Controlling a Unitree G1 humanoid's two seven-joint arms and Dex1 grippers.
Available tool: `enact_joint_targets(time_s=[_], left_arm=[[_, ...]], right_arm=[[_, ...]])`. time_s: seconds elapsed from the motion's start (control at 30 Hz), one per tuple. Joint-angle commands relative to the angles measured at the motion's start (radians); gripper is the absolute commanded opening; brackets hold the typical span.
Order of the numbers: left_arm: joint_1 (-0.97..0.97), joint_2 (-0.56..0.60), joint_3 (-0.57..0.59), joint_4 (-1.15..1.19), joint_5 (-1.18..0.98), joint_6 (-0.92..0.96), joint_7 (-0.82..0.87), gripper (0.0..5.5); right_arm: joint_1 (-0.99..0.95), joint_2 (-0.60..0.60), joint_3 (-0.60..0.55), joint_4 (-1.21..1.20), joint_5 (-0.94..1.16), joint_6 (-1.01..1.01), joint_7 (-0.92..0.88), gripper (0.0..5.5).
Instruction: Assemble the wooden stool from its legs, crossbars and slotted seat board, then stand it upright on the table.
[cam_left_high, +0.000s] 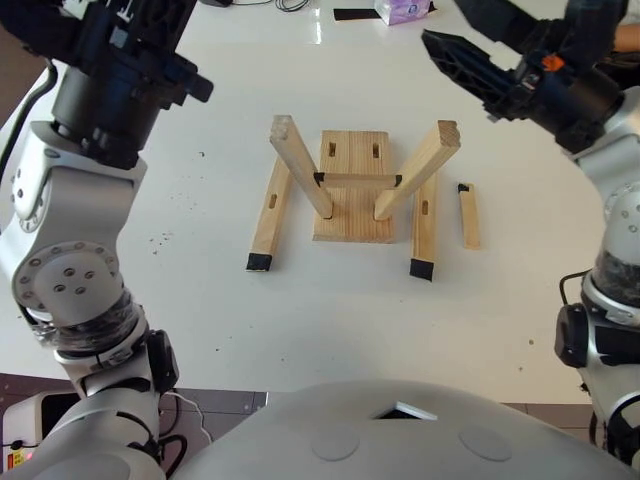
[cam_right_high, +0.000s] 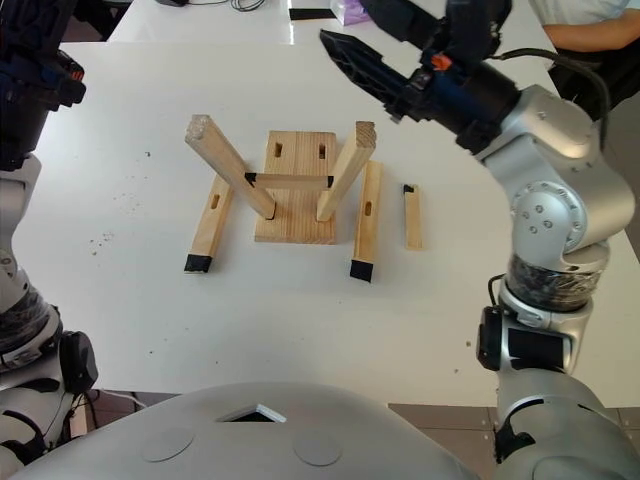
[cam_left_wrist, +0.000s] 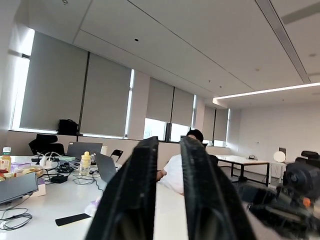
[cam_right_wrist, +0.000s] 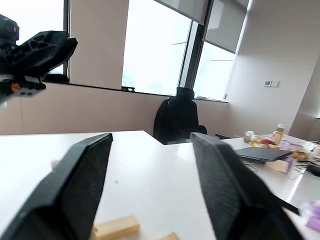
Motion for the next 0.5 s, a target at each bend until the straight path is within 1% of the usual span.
enact_joint_targets(time_s=[0.03, 0.1, 0.2, 0.23, 0.3, 0.4, 0.47, 0.5], left_arm=[[-0.026, -0.014, -0.011, -0.022, -0.049, -0.002, 0.056, 0.0], [-0.012, -0.021, -0.027, -0.001, -0.06, 0.009, 0.067, 0.0], [0.033, -0.025, -0.087, 0.027, -0.004, 0.034, 0.057, 0.0], [0.039, -0.032, -0.098, 0.022, 0.008, 0.028, 0.051, 0.0], [0.02, -0.051, -0.101, -0.003, 0.002, 0.001, 0.047, 0.0], [-0.054, -0.06, -0.086, -0.021, -0.033, -0.029, 0.04, 0.0], [-0.096, -0.056, -0.079, -0.026, -0.066, -0.036, 0.032, 0.0], [-0.1, -0.048, -0.081, -0.028, -0.073, -0.031, 0.032, 0.0]], right_arm=[[-0.043, 0.048, -0.024, -0.06, 0.108, 0.059, -0.103, 2.04], [-0.016, 0.05, 0.0, -0.053, 0.105, 0.065, -0.112, 1.78], [0.01, 0.051, 0.03, -0.05, 0.097, 0.067, -0.114, 1.27], [-0.003, 0.059, 0.023, -0.056, 0.12, 0.068, -0.119, 1.11], [-0.065, 0.087, -0.029, -0.054, 0.21, 0.065, -0.161, 0.7], [-0.143, 0.103, -0.094, -0.039, 0.324, 0.05, -0.215, 0.25], [-0.153, 0.102, -0.104, -0.038, 0.355, 0.046, -0.228, 0.03], [-0.138, 0.101, -0.092, -0.035, 0.344, 0.043, -0.224, 0.03]])
